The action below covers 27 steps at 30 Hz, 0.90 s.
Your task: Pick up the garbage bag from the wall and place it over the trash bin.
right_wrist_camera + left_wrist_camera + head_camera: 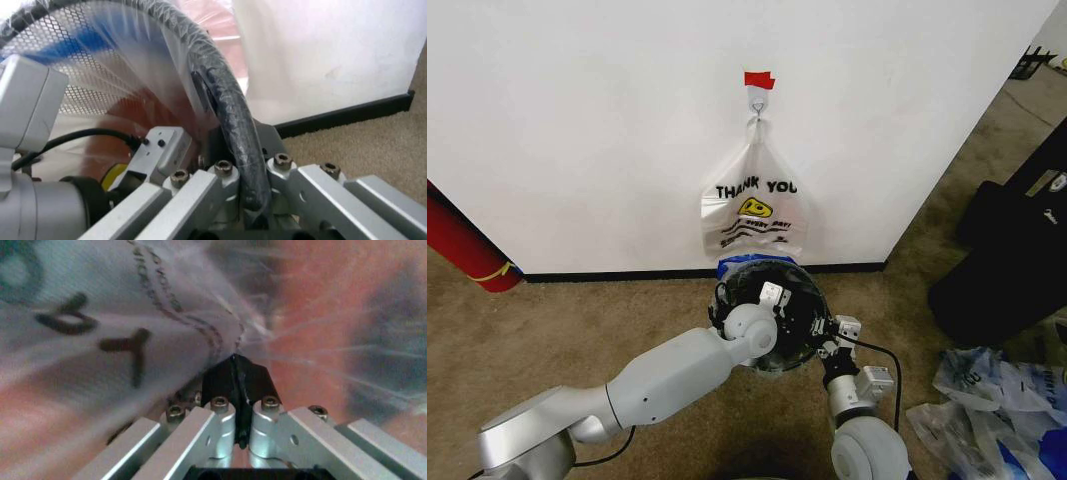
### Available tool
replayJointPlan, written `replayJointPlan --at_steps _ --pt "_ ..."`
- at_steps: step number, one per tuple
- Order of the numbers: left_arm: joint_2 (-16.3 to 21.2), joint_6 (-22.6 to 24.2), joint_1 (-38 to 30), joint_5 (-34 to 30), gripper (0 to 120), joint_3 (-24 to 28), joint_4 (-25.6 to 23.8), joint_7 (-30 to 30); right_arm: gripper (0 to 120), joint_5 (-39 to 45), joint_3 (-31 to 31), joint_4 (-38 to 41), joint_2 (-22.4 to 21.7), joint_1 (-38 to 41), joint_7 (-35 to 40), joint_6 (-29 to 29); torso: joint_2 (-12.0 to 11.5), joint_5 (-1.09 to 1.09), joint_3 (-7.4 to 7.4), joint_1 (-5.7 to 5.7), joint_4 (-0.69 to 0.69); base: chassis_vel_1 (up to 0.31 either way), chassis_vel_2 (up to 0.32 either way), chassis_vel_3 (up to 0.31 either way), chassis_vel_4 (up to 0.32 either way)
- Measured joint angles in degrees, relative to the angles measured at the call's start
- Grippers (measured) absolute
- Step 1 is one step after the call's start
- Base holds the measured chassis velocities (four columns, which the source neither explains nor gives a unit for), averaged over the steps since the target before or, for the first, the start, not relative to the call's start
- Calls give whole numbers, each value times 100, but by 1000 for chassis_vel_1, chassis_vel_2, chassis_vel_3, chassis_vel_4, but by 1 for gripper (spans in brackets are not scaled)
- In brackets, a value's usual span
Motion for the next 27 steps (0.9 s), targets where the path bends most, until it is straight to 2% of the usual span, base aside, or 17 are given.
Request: replayJointPlan --at_steps 7,10,12,15,21,26,27 --pt "137 -18 95 -31 0 18 -274 -20 0 -4 -15 -2 19 1 18 -5 0 0 0 0 0 0 0 0 0" --pt "316 5 156 24 0 -117 -761 -34 0 57 42 -54 41 39 56 -24 0 -1 0 0 2 0 0 0 0" --pt "349 28 162 -39 0 -168 -944 -71 0 55 78 -101 79 59 56 -23 0 -1 0 0 2 0 0 0 0" --pt "495 101 119 -275 0 -226 -1511 -218 0 71 148 -238 192 110 77 -5 0 -1 -1 0 -2 0 0 0 0" --pt "812 188 203 -385 0 -291 -1992 -253 0 137 207 -259 227 107 95 -17 0 -1 0 0 0 0 0 0 0" --pt "1238 141 593 -580 0 -634 -2740 -209 0 817 404 -164 157 57 48 -237 0 -1 -1 0 0 0 0 0 0" --pt "1238 141 593 -580 0 -634 -2740 -209 0 817 404 -164 157 57 48 -237 0 -1 -1 0 0 0 0 0 0"
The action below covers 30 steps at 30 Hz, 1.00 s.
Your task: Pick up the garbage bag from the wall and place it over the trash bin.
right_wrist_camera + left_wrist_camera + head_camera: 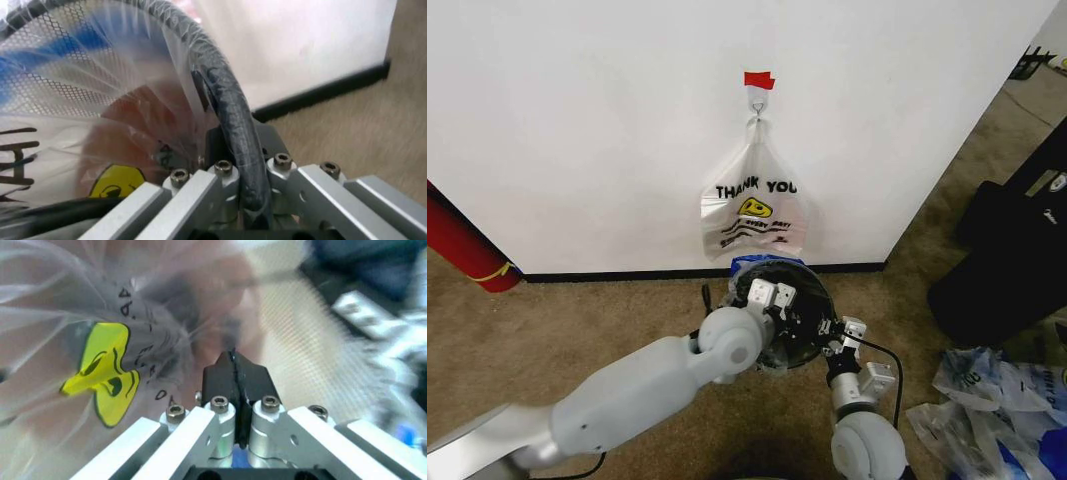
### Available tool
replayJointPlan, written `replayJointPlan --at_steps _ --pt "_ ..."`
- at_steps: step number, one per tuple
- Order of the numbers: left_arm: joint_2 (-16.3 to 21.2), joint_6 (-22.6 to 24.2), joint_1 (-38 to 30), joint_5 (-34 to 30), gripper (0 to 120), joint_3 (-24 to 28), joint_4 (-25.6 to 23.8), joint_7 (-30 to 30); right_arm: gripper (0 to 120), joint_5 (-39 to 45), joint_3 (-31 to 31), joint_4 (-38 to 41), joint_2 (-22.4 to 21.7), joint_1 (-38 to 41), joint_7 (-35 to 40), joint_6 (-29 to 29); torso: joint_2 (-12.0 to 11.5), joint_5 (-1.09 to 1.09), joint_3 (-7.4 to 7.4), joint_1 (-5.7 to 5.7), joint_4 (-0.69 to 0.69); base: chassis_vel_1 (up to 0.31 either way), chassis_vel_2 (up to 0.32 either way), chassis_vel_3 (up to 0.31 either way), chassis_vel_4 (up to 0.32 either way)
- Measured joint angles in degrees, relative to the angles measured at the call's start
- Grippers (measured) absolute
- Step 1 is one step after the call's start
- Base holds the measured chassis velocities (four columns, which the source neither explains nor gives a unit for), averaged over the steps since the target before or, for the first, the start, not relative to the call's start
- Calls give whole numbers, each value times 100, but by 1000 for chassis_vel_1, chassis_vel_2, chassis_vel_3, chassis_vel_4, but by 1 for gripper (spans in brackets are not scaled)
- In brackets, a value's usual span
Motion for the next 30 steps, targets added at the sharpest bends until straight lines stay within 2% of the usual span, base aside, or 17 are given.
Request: replayJointPlan --at_steps 3,6,9,11,14,15,16,17,20,22,24,29,30 --pt "215 -160 260 130 0 -287 -459 316 0 978 245 73 -39 9 -49 -391 0 0 0 0 1 0 0 0 0" --pt "427 -341 442 227 0 -687 -853 708 0 1449 394 84 -138 47 -43 -586 0 1 0 0 0 0 0 0 0" --pt "531 -416 518 232 0 -907 -999 854 0 1501 422 84 -188 60 -41 -615 0 1 0 0 0 0 0 0 0" --pt "740 -492 666 211 1 -1389 -1200 1066 0 1512 432 84 -257 57 -41 -636 0 0 0 0 0 0 0 0 0" --pt "1003 -506 839 214 14 -1908 -1343 1327 0 1410 373 84 -330 33 -56 -641 0 -2 0 0 -1 0 0 0 0" --pt "1003 -506 839 214 14 -1908 -1343 1327 0 1410 373 84 -330 33 -56 -641 0 -2 0 0 -1 0 0 0 0" --pt "1095 -506 893 241 20 -2045 -1357 1391 0 1348 328 81 -357 34 -76 -635 0 0 0 0 0 0 0 0 0" --pt "1171 -504 905 274 23 -2124 -1331 1459 0 1286 290 79 -380 33 -102 -626 0 2 0 0 3 0 0 0 0" --pt "1268 -472 762 334 36 -2172 -1014 1629 0 1152 231 92 -421 -7 -148 -602 0 -1 0 0 0 0 0 0 0" --pt "1274 -466 690 364 39 -2159 -878 1679 0 1120 218 112 -430 -22 -164 -597 0 1 0 0 -2 0 0 0 0" --pt "1282 -456 558 458 48 -2105 -576 1787 0 1061 186 166 -452 -52 -185 -585 0 1 0 0 -2 0 0 0 0" --pt "1440 -441 465 936 69 -2064 -89 2298 0 999 131 209 -485 -58 -194 -583 0 -1 1 0 0 0 0 0 0" --pt "1440 -441 465 936 69 -2064 -89 2298 0 999 131 209 -485 -58 -194 -583 0 -1 1 0 0 0 0 0 0"
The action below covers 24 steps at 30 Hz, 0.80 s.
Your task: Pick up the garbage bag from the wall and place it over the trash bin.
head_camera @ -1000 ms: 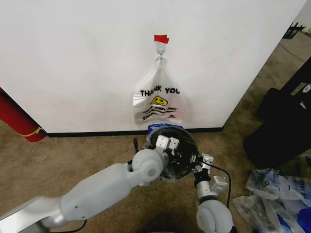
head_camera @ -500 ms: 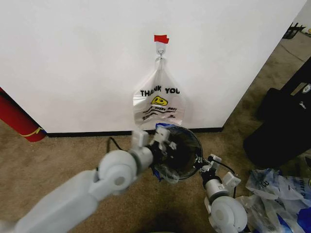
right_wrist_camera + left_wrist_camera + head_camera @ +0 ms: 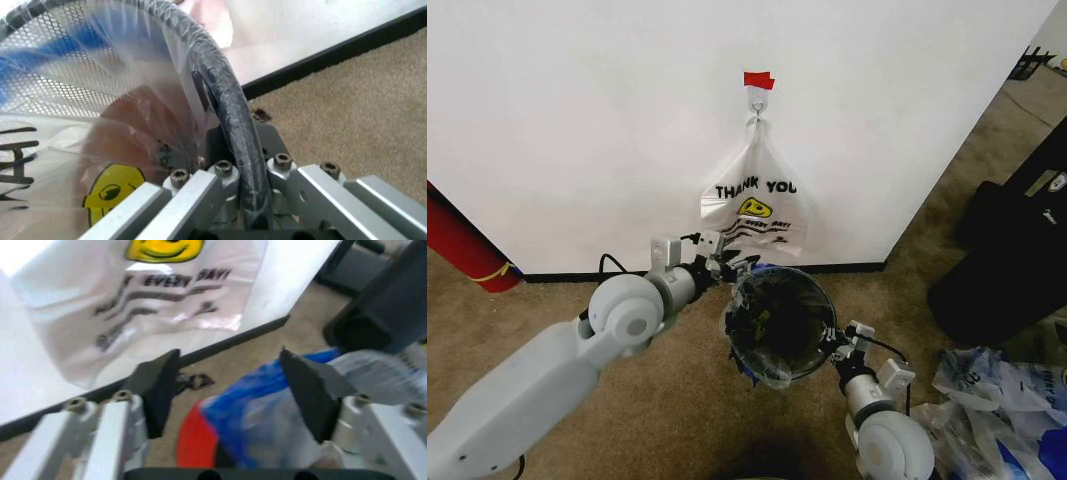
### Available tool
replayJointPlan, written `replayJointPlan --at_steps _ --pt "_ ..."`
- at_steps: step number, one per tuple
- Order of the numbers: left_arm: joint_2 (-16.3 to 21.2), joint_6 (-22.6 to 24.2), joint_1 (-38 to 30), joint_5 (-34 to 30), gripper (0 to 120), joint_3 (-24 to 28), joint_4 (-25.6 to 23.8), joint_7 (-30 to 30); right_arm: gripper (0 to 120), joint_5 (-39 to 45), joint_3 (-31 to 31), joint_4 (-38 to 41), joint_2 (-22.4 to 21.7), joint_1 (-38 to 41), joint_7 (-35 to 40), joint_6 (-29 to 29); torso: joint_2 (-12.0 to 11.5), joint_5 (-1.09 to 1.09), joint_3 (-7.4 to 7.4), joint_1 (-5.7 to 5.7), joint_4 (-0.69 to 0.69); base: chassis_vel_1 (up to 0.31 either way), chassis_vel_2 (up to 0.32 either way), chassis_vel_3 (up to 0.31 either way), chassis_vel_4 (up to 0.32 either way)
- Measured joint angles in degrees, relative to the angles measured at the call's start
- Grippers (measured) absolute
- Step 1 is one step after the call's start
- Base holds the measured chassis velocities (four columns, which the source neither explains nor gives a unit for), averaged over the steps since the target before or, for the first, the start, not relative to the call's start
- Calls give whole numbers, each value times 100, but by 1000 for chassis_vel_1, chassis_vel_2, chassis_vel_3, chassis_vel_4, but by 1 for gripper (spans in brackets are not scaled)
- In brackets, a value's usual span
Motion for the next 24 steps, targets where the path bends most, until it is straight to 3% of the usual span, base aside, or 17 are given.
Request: replayJointPlan --at_steps 7,15,24 --pt "359 63 -20 330 97 -16 124 856 0 -20 -52 -25 -20 38 10 -1 0 1 0 0 0 0 0 0 0" --pt "351 133 40 157 99 -80 155 920 0 -45 -136 -63 16 102 28 -5 0 2 0 0 0 0 0 0 0" --pt "80 140 -121 219 98 -18 501 670 0 -46 -149 15 -14 41 27 -8 0 2 0 0 -1 0 0 0 0"
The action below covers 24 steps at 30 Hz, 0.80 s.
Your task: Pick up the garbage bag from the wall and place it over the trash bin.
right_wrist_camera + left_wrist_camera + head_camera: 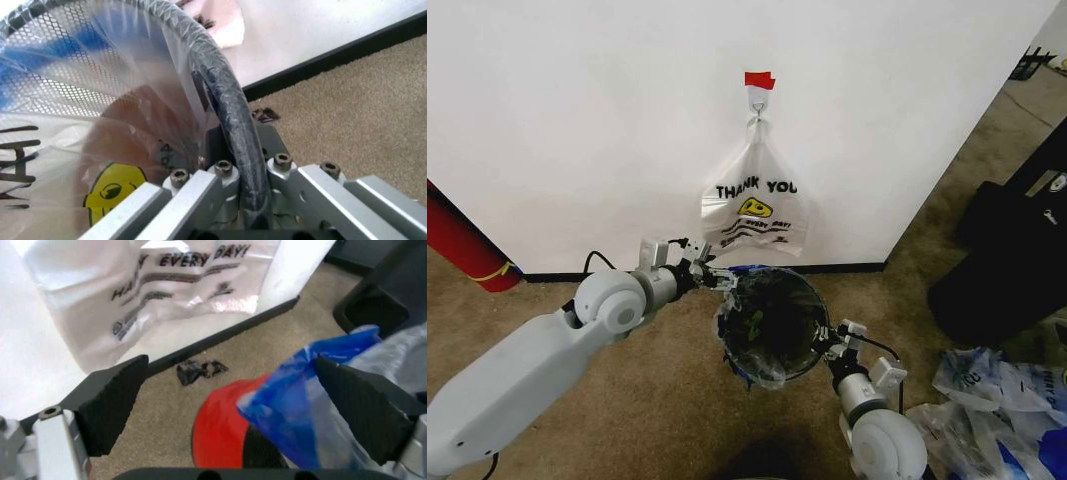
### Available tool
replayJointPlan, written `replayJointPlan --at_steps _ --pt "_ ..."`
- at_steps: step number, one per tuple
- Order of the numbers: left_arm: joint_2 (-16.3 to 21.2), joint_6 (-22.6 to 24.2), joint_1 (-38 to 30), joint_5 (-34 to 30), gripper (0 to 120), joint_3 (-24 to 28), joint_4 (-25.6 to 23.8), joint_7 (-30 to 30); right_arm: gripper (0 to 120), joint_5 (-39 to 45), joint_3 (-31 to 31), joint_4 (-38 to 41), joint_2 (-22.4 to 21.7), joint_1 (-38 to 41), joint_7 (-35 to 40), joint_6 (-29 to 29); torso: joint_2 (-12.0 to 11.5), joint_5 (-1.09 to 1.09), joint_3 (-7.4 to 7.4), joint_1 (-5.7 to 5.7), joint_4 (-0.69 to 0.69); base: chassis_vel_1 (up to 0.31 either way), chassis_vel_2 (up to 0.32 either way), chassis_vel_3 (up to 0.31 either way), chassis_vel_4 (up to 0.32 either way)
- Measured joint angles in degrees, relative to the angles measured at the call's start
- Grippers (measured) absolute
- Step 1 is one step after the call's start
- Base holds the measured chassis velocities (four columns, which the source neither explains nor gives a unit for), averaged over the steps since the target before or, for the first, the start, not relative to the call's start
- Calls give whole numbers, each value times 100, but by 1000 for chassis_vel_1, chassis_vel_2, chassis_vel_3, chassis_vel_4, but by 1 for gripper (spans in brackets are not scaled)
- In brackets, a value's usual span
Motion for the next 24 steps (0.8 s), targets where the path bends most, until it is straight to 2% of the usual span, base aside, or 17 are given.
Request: replayJointPlan --at_steps 12,24 --pt "164 0 65 -2 98 59 -4 -25 0 32 26 17 -55 56 33 -18 0 0 0 0 1 0 0 0 0" --pt "81 -68 -73 68 97 258 583 34 0 38 50 142 -43 -7 46 -23 0 -2 0 0 1 0 0 0 0"
